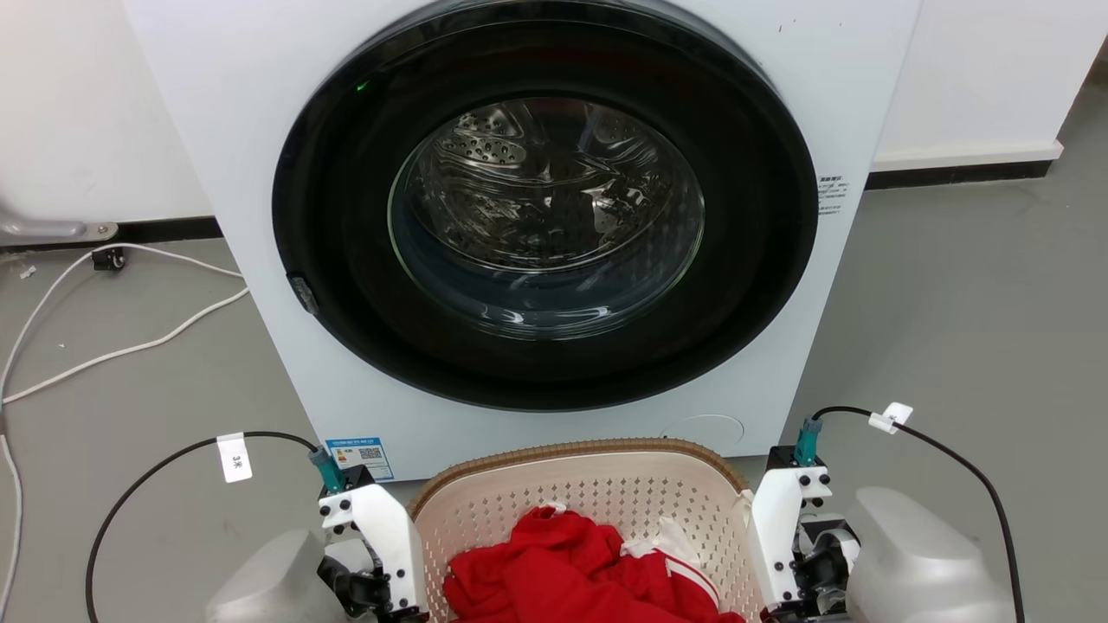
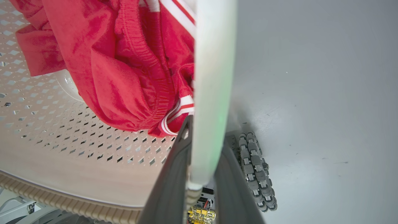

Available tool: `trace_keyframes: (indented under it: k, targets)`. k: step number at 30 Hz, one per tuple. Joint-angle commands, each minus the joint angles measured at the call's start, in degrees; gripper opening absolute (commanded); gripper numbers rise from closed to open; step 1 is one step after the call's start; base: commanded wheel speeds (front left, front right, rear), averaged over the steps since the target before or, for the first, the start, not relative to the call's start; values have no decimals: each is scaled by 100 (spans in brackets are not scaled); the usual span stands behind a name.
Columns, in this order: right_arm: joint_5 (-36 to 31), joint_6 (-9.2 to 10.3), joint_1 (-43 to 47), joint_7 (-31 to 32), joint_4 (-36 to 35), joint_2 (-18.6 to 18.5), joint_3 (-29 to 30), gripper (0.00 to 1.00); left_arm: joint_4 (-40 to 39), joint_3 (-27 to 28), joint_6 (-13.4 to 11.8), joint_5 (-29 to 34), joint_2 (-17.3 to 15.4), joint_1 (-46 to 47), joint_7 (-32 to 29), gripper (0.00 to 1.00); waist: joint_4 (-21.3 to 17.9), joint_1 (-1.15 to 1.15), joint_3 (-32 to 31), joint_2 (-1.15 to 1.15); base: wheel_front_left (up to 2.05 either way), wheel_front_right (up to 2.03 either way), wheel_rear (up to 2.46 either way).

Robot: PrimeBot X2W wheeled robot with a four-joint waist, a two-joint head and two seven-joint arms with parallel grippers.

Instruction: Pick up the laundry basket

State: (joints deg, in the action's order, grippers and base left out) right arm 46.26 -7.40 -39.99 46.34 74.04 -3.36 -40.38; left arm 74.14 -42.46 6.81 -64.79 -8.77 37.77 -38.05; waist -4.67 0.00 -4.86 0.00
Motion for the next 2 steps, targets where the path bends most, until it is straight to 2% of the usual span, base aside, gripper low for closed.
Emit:
trace_keyframes:
  k: [1, 2]
  targets:
    - [24, -16, 33, -24, -35, 88, -16, 0, -61, 21, 40, -59, 101, -21, 17, 0, 0, 0, 0, 0, 0, 0, 0]
    - [30, -16, 32, -29, -35, 89, -19, 0, -60, 21, 41, -64, 103, -22, 12, 0, 0, 0, 2, 0, 0, 0, 0]
